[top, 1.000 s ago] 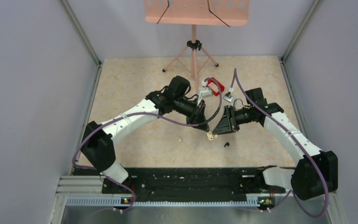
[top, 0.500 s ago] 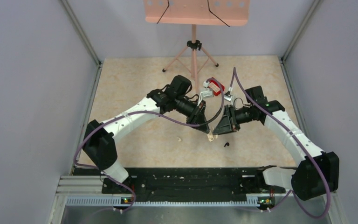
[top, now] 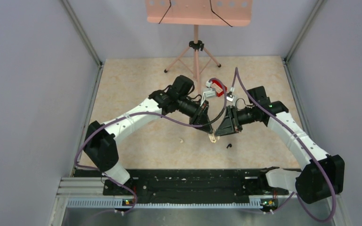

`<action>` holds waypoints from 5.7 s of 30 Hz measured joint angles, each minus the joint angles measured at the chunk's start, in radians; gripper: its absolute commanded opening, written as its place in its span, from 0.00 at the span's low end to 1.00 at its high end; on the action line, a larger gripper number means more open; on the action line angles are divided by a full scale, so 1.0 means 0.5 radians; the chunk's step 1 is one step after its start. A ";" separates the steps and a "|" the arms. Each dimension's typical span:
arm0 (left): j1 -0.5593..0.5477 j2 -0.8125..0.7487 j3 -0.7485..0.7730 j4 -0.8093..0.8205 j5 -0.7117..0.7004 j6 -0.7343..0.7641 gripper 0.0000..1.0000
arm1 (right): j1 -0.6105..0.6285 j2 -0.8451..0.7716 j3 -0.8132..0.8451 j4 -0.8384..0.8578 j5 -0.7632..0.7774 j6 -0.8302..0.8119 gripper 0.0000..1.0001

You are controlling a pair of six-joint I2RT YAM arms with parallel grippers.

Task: Insert the wireless bluetooth earbuds into the charging case
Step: Insert the left earbud into the left side groove of the charging case, then adjust the left earbud in the left side groove of the charging case.

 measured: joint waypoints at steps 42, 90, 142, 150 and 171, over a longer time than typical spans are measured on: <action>-0.037 0.064 0.133 -0.162 -0.079 0.097 0.00 | 0.040 -0.024 0.024 -0.016 0.056 0.043 0.00; -0.076 0.063 0.247 -0.306 -0.220 0.034 0.67 | 0.043 -0.050 0.009 0.136 0.095 0.113 0.00; 0.032 -0.285 -0.214 0.124 -1.446 -1.362 0.89 | 0.072 -0.146 -0.258 0.737 0.471 0.758 0.00; 0.032 -0.285 -0.221 0.169 -1.327 -1.406 0.80 | 0.072 -0.146 -0.269 0.786 0.510 0.797 0.00; 0.000 -0.150 -0.205 0.082 -1.199 -1.392 0.59 | 0.073 -0.146 -0.278 0.780 0.512 0.809 0.00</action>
